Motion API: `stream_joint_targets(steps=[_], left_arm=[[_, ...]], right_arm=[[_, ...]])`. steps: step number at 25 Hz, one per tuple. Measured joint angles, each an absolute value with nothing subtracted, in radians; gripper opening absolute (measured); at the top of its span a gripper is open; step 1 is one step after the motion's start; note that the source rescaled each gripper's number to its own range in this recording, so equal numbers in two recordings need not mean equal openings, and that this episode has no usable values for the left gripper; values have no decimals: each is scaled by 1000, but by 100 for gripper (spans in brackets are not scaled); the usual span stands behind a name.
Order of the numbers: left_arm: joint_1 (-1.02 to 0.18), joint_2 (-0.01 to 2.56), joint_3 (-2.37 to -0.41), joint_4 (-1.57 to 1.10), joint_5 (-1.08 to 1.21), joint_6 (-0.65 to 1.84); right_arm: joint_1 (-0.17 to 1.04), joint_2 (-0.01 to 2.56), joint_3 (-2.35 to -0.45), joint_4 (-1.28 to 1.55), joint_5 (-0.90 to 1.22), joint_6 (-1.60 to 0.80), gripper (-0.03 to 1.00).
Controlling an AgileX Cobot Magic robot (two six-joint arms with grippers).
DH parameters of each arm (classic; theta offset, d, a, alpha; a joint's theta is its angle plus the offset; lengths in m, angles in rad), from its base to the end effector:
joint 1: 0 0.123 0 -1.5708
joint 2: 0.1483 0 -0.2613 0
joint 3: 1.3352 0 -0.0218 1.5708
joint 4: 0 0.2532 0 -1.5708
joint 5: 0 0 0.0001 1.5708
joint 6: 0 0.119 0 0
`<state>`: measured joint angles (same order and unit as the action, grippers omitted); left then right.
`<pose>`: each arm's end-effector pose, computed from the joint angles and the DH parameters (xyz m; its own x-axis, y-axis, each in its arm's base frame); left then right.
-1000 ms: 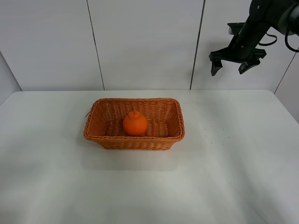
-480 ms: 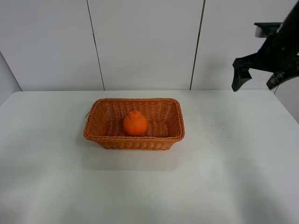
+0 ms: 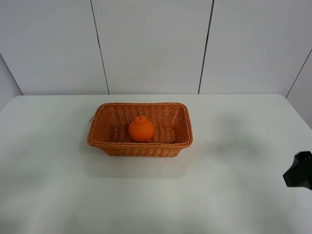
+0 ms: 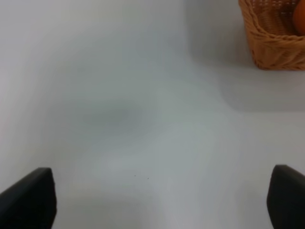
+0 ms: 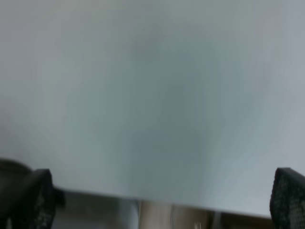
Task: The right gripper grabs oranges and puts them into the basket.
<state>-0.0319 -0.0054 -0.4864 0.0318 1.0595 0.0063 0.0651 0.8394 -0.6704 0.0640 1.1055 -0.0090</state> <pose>0.0469 0.0018 0.2620 -0.4614 0.0366 -0.8864 0.0174 0.9993 0.0322 0.1540 0.0169 0.2320 -0.9266 -0.0407 -0.3739 -0.0681 0.9959 0.0604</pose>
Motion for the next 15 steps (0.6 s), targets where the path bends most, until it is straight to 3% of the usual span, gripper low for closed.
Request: stream_joint_targets(steps=[5,15], left_arm=[[-32,-5,-486,32,1060,6],[-32,-5,-486,32,1060,6]], right_arm=[[65,489,-513,64,1034,-12,100],[65,70,-496,31,1028,0,100]])
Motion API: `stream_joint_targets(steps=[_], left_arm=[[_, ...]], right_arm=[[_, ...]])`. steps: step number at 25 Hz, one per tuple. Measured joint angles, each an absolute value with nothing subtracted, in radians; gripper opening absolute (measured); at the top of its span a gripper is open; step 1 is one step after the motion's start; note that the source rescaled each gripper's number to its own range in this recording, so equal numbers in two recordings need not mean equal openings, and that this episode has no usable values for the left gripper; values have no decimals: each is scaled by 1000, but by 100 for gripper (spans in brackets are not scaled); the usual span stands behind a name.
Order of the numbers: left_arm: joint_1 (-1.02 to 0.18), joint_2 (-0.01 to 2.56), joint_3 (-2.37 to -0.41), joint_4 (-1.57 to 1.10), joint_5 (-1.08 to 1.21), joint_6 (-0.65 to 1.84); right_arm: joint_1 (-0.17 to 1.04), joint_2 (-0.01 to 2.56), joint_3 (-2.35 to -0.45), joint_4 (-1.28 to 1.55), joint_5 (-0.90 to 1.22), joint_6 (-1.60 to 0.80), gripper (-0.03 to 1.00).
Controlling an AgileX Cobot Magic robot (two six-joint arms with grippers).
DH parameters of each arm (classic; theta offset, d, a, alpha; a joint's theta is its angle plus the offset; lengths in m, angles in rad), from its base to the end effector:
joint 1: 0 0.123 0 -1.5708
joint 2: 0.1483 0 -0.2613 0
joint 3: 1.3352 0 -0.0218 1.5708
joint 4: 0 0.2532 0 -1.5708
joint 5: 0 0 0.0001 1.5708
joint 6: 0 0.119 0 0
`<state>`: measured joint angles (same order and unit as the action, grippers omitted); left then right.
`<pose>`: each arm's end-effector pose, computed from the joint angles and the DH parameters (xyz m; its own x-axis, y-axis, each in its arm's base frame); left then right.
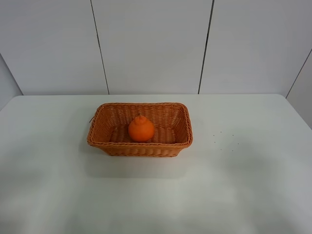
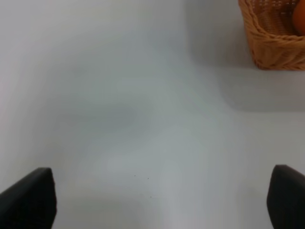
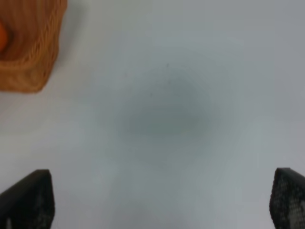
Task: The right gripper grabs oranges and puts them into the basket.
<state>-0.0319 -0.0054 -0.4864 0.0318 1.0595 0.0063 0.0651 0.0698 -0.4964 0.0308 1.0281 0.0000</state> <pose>0.0469 0.0018 0.2620 -0.4614 0.0366 -0.8864 0.0174 0.9993 0.0322 0.0579 0.0069 0.2644 -0.4920 -0.0161 -0.8705 -0.0801 0.9964 0.0268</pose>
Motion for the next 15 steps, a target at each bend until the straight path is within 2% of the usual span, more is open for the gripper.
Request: stream_joint_targets(steps=[4,15], left_arm=[[-32,-5,-486,32,1060,6],[-32,-5,-486,32,1060,6]], right_arm=[[65,-2,-496,0,1027,27,100],[65,-5,-496,0,1027,34,100]])
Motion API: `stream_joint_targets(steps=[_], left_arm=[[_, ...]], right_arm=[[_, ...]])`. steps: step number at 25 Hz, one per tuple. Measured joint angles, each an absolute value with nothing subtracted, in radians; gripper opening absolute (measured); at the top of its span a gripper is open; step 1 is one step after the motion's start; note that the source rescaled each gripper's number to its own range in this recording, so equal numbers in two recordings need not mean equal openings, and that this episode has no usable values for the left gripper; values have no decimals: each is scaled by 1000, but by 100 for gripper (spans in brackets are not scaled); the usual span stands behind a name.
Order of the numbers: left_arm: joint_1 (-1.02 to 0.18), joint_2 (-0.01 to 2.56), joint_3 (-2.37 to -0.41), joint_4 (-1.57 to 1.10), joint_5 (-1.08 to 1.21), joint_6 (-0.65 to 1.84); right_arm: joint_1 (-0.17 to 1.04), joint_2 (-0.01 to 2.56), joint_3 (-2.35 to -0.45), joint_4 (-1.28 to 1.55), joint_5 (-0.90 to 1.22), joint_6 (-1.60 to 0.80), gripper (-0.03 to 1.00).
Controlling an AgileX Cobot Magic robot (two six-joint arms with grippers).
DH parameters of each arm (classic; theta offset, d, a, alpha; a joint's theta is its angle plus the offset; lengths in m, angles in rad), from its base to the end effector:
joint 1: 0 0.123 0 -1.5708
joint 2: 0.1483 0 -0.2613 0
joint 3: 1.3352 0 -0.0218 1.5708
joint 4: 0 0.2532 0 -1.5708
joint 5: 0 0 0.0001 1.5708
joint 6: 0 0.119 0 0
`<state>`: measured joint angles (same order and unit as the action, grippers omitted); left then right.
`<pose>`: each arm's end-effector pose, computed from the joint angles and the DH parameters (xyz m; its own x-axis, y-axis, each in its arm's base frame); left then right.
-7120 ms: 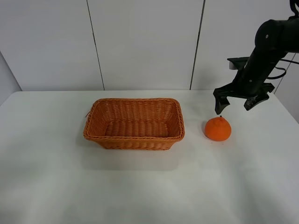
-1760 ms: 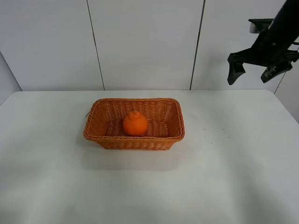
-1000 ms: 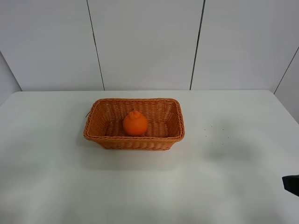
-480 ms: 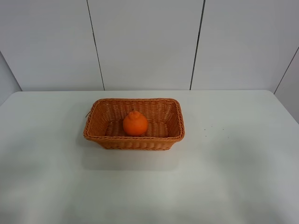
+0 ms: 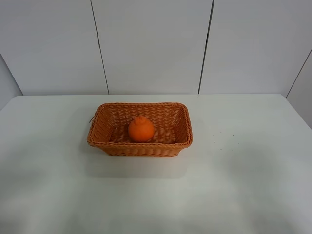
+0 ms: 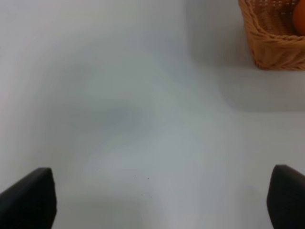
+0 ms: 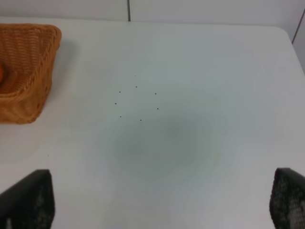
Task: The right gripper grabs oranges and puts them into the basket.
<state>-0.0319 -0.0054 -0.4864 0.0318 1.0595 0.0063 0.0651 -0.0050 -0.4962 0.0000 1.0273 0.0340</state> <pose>0.0469 0.0018 0.2620 -0.4614 0.0366 -0.8864 0.0174 0.9993 0.0322 0.0475 0.0031 0.2684 -0.4259 0.0063 -0.9047 -0.0506 0.9982 0.0308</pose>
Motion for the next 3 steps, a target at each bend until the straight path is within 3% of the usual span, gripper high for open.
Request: stream_joint_targets(steps=[3], left_arm=[[-32,-5,-486,32,1060,6]], right_arm=[[65,-5,-496,0,1027,34,100]])
